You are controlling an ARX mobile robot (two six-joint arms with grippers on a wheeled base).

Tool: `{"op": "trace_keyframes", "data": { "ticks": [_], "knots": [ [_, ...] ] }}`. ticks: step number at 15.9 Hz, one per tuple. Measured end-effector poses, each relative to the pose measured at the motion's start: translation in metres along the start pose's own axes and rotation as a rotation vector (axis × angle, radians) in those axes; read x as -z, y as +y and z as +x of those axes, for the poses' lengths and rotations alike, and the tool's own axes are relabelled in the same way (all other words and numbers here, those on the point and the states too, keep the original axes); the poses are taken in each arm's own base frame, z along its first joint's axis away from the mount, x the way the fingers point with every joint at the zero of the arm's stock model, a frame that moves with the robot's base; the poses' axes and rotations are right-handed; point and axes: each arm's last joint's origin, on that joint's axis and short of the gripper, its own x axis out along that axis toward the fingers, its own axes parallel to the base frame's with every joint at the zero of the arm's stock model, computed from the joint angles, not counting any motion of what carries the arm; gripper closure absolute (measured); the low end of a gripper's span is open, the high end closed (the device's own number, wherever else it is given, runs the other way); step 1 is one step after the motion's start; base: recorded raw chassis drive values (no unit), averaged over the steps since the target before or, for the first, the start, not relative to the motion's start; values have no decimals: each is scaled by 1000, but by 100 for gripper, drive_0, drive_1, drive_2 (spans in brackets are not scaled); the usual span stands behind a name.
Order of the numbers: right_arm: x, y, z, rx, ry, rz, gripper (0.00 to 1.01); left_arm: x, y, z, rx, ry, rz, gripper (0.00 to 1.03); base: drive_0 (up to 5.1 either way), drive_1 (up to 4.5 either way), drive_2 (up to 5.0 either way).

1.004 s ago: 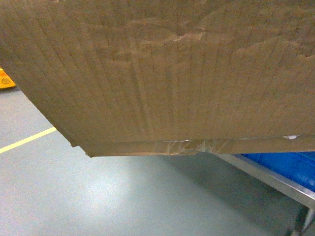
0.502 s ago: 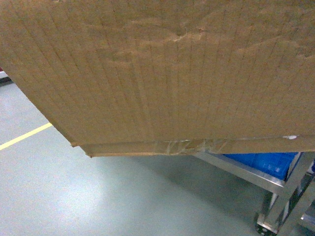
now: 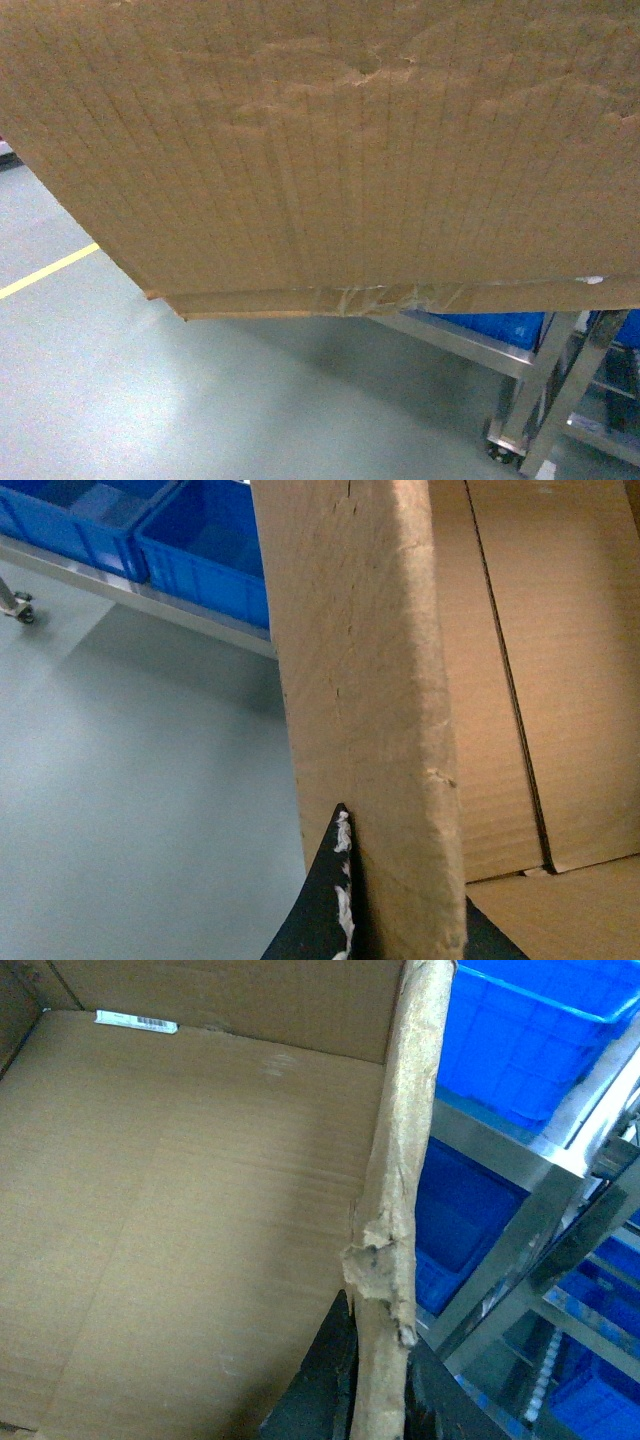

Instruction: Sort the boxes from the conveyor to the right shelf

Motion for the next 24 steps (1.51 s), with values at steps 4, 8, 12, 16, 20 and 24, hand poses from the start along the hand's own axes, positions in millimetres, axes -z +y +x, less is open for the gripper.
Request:
{"op": "trace_keyframes", "data": {
  "ticks": [4,8,12,16,20,24],
  "knots": [
    [0,0,0,0,-1,0,97,0,0,0,1,1,0,99,-171,-171,-171],
    [0,0,0,0,0,0,97,0,0,0,0,0,0,99,-161,-161,-161],
    [0,0,0,0,-1,0,97,0,0,0,0,0,0,99,-160,-160,-160],
    [0,0,0,0,0,0,97,0,0,0,0,0,0,99,-162,-162,-162],
    [0,0,0,0,0,0,97,0,0,0,1,1,0,99,-157,-157,-157],
    [0,0,0,0,0,0,97,0,0,0,1,0,0,99,-169,-169,-169]
  ]
}}
